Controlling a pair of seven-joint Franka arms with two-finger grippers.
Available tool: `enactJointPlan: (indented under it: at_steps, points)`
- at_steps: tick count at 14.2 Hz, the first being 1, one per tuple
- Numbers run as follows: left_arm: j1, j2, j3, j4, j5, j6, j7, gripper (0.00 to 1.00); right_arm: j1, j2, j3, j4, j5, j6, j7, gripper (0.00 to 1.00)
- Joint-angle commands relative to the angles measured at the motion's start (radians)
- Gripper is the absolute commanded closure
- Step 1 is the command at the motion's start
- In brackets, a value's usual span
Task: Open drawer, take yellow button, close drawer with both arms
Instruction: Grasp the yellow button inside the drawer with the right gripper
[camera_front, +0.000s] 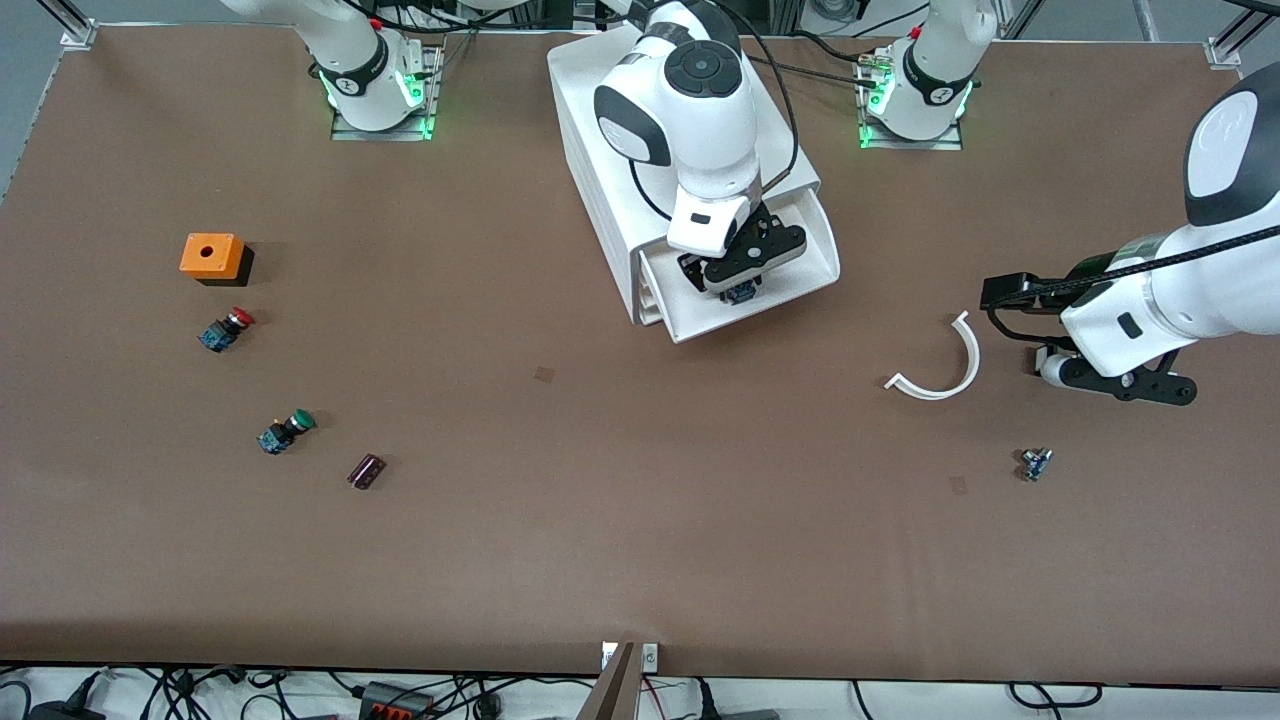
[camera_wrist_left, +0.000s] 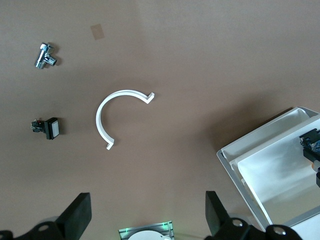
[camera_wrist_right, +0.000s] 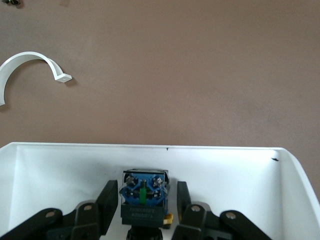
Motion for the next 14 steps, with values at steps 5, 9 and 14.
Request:
enactJointPlan:
  at_steps: [5, 9, 14]
  points:
    - [-0.003, 0.005, -0.005, 0.016, 0.015, -0.013, -0.012, 0.00, 0.010, 0.015, -0.006, 0.028, -0.011, -0.018, 0.026, 0.95]
    - [-0.002, 0.005, -0.005, 0.014, 0.015, -0.013, -0.012, 0.00, 0.001, 0.007, -0.017, 0.040, -0.011, -0.018, 0.026, 1.00]
    - [-0.003, 0.005, -0.005, 0.014, 0.015, -0.011, -0.015, 0.00, -0.074, -0.020, -0.017, 0.147, -0.008, -0.069, 0.021, 1.00]
